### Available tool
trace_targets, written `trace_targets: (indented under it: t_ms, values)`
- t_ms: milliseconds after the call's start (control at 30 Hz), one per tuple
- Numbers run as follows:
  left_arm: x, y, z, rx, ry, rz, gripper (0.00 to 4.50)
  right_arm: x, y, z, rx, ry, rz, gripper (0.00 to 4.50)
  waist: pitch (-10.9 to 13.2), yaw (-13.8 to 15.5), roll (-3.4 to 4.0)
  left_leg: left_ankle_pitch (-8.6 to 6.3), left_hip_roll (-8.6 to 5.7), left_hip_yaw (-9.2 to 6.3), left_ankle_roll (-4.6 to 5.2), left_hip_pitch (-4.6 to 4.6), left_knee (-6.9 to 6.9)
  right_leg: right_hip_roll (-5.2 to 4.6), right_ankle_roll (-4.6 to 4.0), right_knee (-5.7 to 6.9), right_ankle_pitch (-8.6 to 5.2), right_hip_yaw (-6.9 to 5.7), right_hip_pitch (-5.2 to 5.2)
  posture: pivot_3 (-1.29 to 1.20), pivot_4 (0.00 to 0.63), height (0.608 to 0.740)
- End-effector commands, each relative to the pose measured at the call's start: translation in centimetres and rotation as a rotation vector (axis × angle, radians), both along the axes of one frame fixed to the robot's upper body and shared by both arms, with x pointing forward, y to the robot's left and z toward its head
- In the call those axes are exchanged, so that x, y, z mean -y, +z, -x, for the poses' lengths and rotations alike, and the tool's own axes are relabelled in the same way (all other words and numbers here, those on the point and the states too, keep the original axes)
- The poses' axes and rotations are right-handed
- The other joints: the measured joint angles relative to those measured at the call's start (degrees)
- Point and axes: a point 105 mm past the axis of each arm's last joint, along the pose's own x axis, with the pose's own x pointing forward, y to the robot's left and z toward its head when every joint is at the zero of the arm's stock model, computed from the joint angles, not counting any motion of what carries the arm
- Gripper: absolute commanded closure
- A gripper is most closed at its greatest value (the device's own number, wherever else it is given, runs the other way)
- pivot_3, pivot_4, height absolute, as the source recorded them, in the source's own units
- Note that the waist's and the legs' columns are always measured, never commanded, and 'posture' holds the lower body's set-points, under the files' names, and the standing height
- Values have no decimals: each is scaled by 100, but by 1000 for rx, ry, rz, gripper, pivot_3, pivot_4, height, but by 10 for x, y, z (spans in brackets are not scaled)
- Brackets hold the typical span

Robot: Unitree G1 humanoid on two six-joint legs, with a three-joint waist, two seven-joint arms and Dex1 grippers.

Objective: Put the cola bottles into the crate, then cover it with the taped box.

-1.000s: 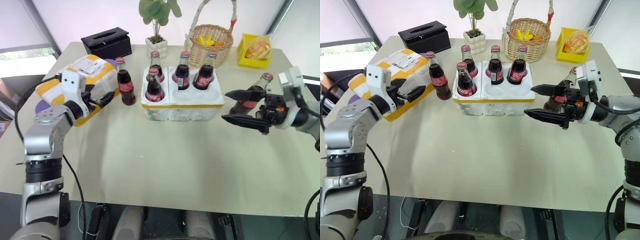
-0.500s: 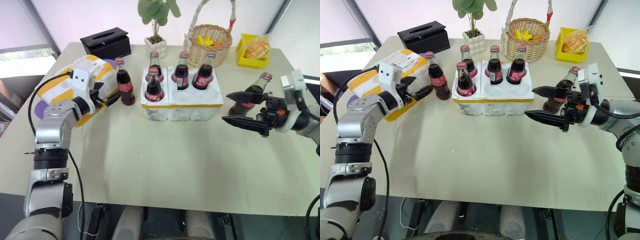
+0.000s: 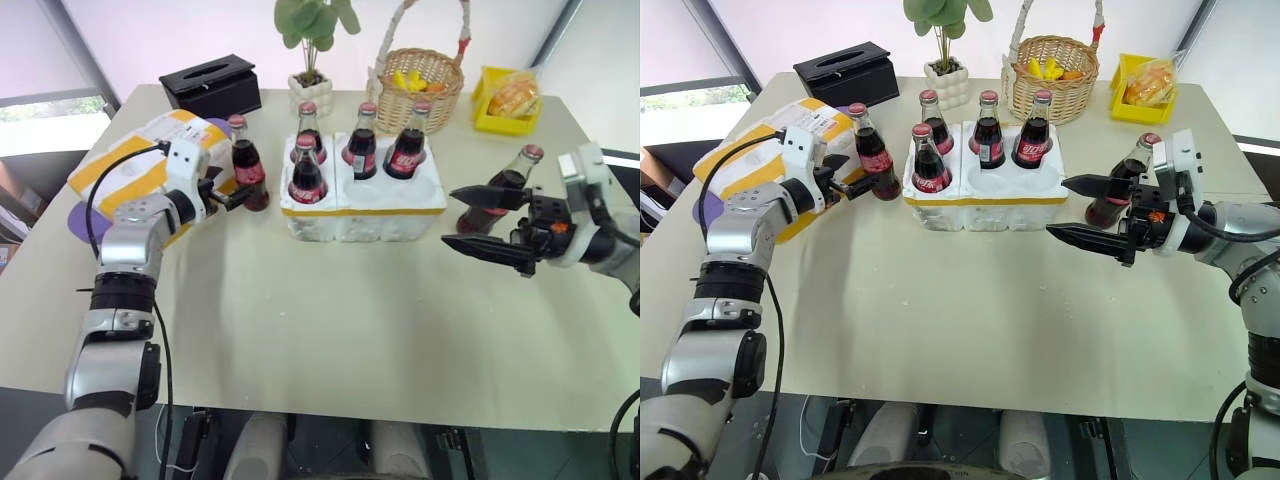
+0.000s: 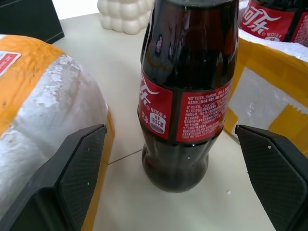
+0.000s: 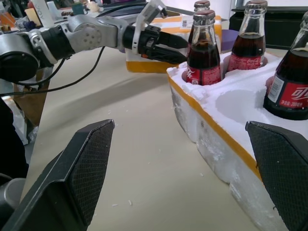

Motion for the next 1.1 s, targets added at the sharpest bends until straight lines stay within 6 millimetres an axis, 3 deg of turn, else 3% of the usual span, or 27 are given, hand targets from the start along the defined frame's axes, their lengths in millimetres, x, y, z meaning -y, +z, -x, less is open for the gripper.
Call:
trace_targets:
  t_ms: [33, 533, 933, 1000, 1100]
  values:
    - [2, 16, -5, 61, -5, -16, 16, -2, 12, 8, 55, 16, -13, 0, 0, 4, 0, 0, 0, 0, 0, 0, 0, 0, 0, 0, 0, 0, 1, 0, 150, 740]
    - [17, 24, -24, 75, -13, 3, 16, -4, 10, 9, 51, 21, -22, 0, 0, -3, -1, 0, -1, 1, 0, 0, 1, -1, 4, -1, 2, 0, 2, 0, 150, 740]
    - [24, 13, -30, 35, -20, 42, 16, -5, 11, 8, 55, 24, -21, 0, 0, 1, -2, 0, -1, 1, 0, 0, 1, -1, 5, 0, 3, 0, 2, 0, 150, 740]
    - [26, 16, -30, 46, -24, 50, 537, -6, 11, 9, 55, 24, -23, 0, 1, 0, -3, 0, -1, 1, 0, -1, 2, -1, 6, -1, 3, -1, 2, 0, 150, 740]
    - [25, 19, -30, 55, -28, 51, 1759, -6, 9, 9, 54, 20, -16, 0, 1, -4, -3, 0, -1, 1, 0, -1, 2, -1, 6, -1, 3, -1, 1, 0, 150, 740]
